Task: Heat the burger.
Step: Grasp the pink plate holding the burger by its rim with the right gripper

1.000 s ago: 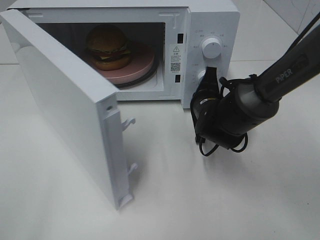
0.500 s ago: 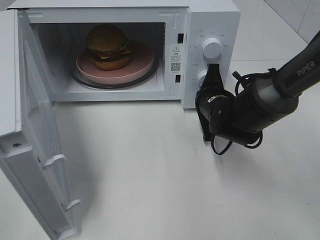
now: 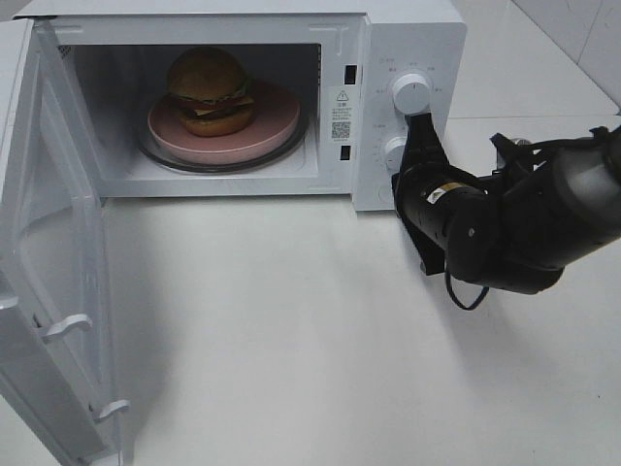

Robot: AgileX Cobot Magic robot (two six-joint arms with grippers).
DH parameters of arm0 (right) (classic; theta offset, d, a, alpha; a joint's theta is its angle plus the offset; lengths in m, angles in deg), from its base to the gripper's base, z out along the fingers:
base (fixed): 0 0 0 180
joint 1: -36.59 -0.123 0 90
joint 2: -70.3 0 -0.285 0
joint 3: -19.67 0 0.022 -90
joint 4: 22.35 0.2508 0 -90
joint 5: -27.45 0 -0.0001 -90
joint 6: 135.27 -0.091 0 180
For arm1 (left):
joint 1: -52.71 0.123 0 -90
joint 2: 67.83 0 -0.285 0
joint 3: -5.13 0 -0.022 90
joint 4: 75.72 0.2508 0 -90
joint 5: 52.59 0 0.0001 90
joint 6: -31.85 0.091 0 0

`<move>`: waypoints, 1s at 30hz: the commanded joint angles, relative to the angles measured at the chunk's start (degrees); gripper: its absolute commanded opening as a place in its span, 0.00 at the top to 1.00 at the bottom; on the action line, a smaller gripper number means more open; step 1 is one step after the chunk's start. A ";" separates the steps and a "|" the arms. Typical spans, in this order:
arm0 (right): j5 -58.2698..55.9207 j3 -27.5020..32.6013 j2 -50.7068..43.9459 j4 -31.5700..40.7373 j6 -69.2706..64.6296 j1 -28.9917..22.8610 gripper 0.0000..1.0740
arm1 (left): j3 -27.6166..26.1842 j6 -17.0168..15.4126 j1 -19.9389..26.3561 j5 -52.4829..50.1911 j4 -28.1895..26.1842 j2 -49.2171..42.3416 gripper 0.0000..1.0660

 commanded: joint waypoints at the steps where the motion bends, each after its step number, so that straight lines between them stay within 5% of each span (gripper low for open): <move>1: 0.23 3.44 -4.01 -4.30 4.41 0.17 1.00 | 0.06 0.17 -0.06 -0.11 -0.17 -0.29 0.08; 13: -12.95 7.73 -13.46 -8.77 26.24 0.17 1.00 | 0.06 0.17 -0.06 -0.11 -0.17 -0.29 0.08; 18: -25.10 7.68 -19.19 -8.77 49.16 0.17 1.00 | 0.06 0.17 -0.06 -0.11 -0.17 -0.29 0.08; 30: -42.11 7.62 -27.73 -13.12 65.89 0.17 0.99 | 0.06 0.17 -0.06 -0.11 -0.17 -0.29 0.08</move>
